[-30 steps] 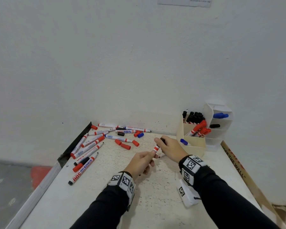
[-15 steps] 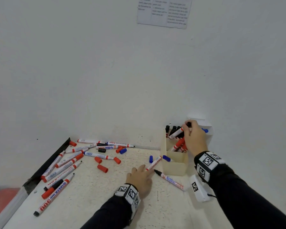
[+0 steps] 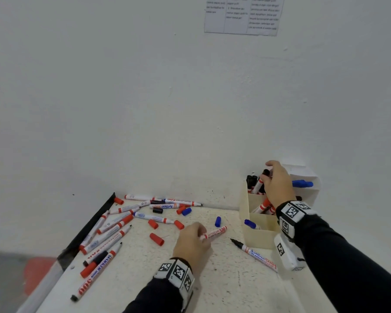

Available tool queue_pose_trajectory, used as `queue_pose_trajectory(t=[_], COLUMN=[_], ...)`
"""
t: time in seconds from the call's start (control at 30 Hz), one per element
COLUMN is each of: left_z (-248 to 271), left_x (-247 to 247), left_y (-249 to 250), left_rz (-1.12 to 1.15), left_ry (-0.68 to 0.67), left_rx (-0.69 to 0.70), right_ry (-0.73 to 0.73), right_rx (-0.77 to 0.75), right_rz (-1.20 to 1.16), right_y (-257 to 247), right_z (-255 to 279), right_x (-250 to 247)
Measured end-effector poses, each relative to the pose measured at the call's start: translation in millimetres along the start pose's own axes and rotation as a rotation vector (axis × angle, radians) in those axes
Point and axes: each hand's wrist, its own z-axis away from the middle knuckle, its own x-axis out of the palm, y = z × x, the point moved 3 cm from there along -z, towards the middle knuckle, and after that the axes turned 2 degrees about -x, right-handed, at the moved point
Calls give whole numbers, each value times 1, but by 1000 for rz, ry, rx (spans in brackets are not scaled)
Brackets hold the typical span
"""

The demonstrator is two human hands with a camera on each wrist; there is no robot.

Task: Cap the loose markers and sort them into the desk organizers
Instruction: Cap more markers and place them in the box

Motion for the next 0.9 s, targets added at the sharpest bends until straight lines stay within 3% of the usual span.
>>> queue_pose_trajectory(t=[0.13, 0.27, 0.5, 0.7, 0.9], left_z=[3, 5, 5, 3, -3], left_x=[-28, -47, -53, -46, -51], left_y=[7, 11, 10, -2, -12], left_rz=[363, 560, 689, 535, 417], left_ry=[189, 360, 418, 339, 241], left_rx=[63, 63, 8, -89, -141], right_ry=[50, -3, -91, -200, 127], right_rx=[-74, -111, -119, 20, -10], right_rz=[134, 475, 640, 482, 18], right_y=[-11, -14, -20, -23, -24], right_z=[4, 2, 0, -3, -24], right_x=[5, 10, 7, 6, -2])
